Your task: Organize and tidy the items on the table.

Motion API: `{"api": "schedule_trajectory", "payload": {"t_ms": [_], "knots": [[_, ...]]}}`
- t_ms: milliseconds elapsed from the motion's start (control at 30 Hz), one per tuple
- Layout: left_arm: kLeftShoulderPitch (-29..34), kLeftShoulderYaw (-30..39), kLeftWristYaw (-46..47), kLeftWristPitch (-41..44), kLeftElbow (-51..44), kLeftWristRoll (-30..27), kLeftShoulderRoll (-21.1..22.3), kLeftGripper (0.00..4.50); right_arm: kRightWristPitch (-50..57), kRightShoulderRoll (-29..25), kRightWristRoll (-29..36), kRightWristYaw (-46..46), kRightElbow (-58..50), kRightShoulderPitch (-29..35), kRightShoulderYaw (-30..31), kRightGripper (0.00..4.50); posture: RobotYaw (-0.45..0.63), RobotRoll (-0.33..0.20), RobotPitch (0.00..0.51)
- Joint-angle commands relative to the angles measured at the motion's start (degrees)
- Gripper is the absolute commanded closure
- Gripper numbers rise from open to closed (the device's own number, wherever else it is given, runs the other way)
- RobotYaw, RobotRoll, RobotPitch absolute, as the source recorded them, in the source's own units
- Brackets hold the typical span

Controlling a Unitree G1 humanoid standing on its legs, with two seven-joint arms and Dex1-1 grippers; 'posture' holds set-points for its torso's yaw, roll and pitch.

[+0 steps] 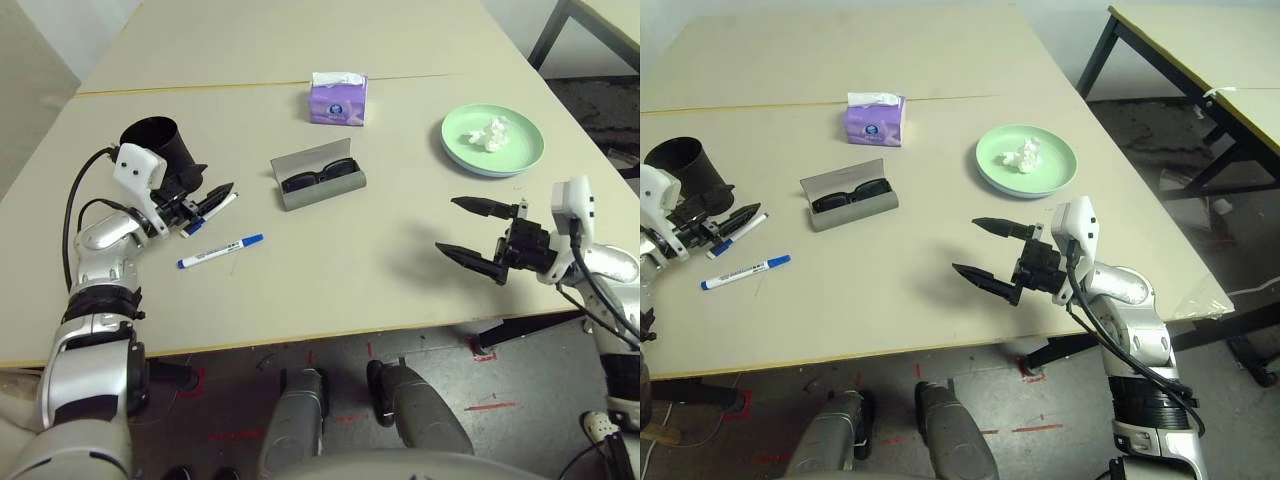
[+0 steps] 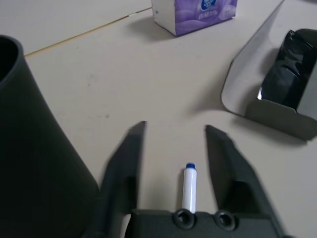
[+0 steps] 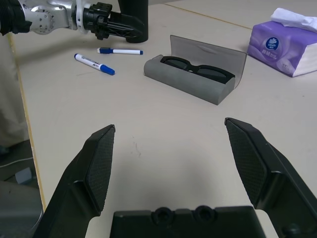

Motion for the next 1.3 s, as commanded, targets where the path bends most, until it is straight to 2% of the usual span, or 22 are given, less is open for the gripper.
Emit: {"api": "schedule_trajectory", "payload": {"t_ms": [33,133,167,567,1100,1300], "knots": [[-0.6,-0.7,0.7,-1.0,2.2,1.2,-1.0,3.36,-0.5,-0.8,0.2,-0.2,-0.3,1.0,0.4,0.0,-0.16,0.0,0.188],[-1.4,-1.1,2.2,-1.8,3.0,1.9,-2.2,4.41,-0.6,-1.2,0.2,-0.4,-0.6,1.6,0.4,0.0,-0.17,0.0,0.187],[-1.8,-1.2,2.7,-2.0,3.2,2.1,-2.5,4.46,-0.6,-1.3,0.1,-0.4,-0.6,1.7,0.5,0.0,-0.17,0.0,0.187],[-7.8,-3.6,8.0,-4.3,7.1,5.3,-7.5,4.46,-0.2,-1.8,0.3,-2.1,-1.7,2.2,0.7,0.0,-0.18,0.0,0.192],[-13.9,-4.0,12.2,-5.5,13.1,7.2,-8.9,4.46,1.0,-3.2,1.8,-6.0,-6.5,4.6,-0.6,0.0,-0.24,0.0,0.184],[-15.4,-4.0,14.5,-3.4,15.1,8.1,-9.3,4.46,2.7,-4.2,2.8,-7.6,-9.6,4.6,-1.4,0.0,-0.25,0.0,0.18]]}}
